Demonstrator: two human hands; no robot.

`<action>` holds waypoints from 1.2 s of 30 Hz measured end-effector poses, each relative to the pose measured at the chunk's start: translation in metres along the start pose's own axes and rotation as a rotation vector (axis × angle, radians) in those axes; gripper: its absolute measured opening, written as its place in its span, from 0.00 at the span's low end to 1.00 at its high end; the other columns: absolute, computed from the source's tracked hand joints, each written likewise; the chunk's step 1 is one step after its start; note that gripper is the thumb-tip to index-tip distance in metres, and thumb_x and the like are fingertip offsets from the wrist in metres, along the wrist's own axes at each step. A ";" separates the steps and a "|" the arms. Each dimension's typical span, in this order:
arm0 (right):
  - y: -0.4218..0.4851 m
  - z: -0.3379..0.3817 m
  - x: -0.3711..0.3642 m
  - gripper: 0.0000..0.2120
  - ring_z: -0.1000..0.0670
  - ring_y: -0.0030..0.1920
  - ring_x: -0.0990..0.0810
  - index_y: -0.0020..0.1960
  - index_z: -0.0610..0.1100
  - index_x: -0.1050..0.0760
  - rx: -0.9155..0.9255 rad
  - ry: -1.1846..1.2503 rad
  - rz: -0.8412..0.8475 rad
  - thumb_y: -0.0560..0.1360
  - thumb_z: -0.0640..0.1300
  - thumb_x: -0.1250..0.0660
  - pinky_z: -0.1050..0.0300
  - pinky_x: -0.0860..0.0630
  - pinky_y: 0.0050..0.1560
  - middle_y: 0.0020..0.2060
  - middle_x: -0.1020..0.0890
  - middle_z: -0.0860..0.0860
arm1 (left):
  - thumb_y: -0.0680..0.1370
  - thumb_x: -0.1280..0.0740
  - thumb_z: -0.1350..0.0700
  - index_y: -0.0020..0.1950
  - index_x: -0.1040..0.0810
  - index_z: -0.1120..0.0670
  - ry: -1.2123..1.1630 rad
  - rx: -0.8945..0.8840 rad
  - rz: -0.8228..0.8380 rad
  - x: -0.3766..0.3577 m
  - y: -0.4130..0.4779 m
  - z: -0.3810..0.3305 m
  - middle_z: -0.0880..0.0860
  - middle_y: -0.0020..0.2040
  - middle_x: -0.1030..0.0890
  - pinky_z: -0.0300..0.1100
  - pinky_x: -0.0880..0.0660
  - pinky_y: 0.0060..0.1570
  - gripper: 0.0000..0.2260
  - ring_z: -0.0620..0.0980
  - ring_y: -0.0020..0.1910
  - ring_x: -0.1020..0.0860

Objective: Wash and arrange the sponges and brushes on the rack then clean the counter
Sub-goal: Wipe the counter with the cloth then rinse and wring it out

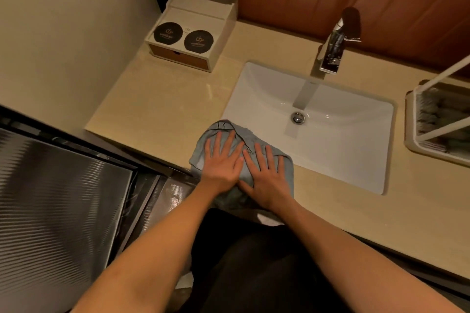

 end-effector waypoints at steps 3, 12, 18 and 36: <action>-0.027 -0.040 0.002 0.42 0.41 0.81 0.60 0.82 0.54 0.58 0.007 -0.014 -0.009 0.75 0.74 0.54 0.35 0.55 0.79 0.82 0.57 0.48 | 0.85 0.56 0.43 0.82 0.53 0.45 0.007 -0.008 -0.007 -0.013 -0.007 -0.045 0.52 0.83 0.59 0.60 0.66 0.76 0.25 0.58 0.81 0.63; -0.099 -0.132 0.010 0.39 0.41 0.82 0.53 0.82 0.52 0.50 -0.025 0.009 -0.068 0.77 0.69 0.48 0.38 0.50 0.79 0.82 0.52 0.46 | 0.83 0.48 0.44 0.82 0.55 0.44 -0.093 -0.074 -0.036 -0.049 -0.019 -0.155 0.51 0.83 0.56 0.64 0.55 0.77 0.29 0.60 0.81 0.56; -0.143 -0.174 0.010 0.37 0.41 0.82 0.54 0.82 0.53 0.50 -0.148 0.067 -0.196 0.77 0.64 0.43 0.38 0.50 0.77 0.82 0.52 0.46 | 0.82 0.57 0.42 0.81 0.53 0.41 -0.105 -0.134 0.041 -0.059 -0.016 -0.224 0.49 0.83 0.59 0.62 0.64 0.77 0.26 0.57 0.81 0.63; -0.215 -0.295 0.013 0.35 0.50 0.82 0.61 0.82 0.53 0.52 -0.299 0.085 -0.141 0.78 0.63 0.51 0.39 0.55 0.79 0.82 0.54 0.54 | 0.84 0.50 0.43 0.81 0.42 0.49 -0.087 -0.392 -0.054 -0.082 -0.010 -0.370 0.51 0.83 0.53 0.64 0.59 0.77 0.25 0.59 0.82 0.56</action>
Point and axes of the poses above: each hand's wrist, its own y-axis towards the middle knuckle, its own x-axis out of the back of the hand, z = x × y, the point moved 2 cm from there along y, towards the middle knuckle
